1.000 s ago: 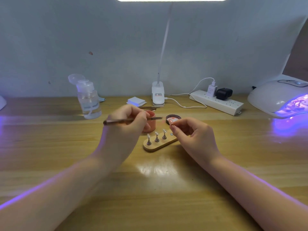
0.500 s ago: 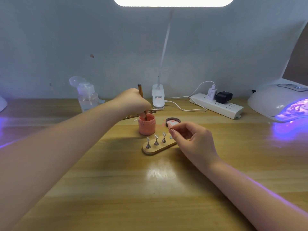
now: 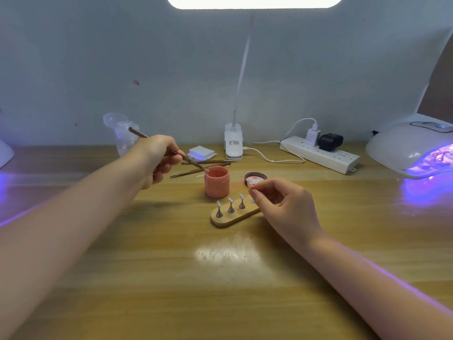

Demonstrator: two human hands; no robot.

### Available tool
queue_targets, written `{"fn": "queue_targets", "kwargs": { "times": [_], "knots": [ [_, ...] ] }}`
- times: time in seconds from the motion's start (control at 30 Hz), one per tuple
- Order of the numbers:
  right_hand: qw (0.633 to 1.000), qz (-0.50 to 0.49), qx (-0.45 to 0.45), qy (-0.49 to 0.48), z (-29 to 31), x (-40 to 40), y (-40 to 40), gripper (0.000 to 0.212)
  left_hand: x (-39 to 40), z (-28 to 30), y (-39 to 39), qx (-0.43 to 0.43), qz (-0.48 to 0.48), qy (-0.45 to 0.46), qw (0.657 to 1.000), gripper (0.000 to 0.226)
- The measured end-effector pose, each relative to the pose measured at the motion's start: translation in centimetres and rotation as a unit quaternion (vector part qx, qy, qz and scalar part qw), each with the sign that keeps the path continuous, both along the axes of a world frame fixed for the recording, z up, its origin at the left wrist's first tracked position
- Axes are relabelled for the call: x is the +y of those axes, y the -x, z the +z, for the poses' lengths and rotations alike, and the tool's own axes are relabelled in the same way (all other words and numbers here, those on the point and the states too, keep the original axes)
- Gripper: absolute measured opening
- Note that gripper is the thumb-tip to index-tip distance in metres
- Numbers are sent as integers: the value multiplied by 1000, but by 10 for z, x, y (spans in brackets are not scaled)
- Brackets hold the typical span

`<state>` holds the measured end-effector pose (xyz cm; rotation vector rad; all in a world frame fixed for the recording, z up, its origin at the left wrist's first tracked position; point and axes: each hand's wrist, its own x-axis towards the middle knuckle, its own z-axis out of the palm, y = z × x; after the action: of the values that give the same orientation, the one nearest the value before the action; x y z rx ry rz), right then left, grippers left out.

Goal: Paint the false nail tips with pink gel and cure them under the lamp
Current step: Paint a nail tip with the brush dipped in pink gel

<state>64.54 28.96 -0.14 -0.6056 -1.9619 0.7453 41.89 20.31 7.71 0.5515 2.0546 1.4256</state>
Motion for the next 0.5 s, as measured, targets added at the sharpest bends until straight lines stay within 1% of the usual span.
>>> {"fn": "queue_targets", "kwargs": {
  "times": [0.1,0.17,0.23,0.33,0.43,0.5],
  "knots": [
    [1000,-1,2,-1,0,0,0,7,-8,-6,8,-11,11,2,1000,18],
    [1000,-1,0,-3,0,0,0,7,-11,-8,9,-30,12,-22,999,19],
    [1000,-1,-2,-6,0,0,-1,7,-10,-9,6,-56,2,-44,997,21],
    [1000,2,-2,-7,-1,0,0,7,-7,-14,0,-74,-11,-43,996,21],
    [1000,0,-1,-9,-1,1,0,7,-7,-23,-3,-35,40,-55,997,20],
    [1000,1,-2,-9,-1,1,0,7,-11,-31,-5,22,81,-103,991,21]
  ]
}}
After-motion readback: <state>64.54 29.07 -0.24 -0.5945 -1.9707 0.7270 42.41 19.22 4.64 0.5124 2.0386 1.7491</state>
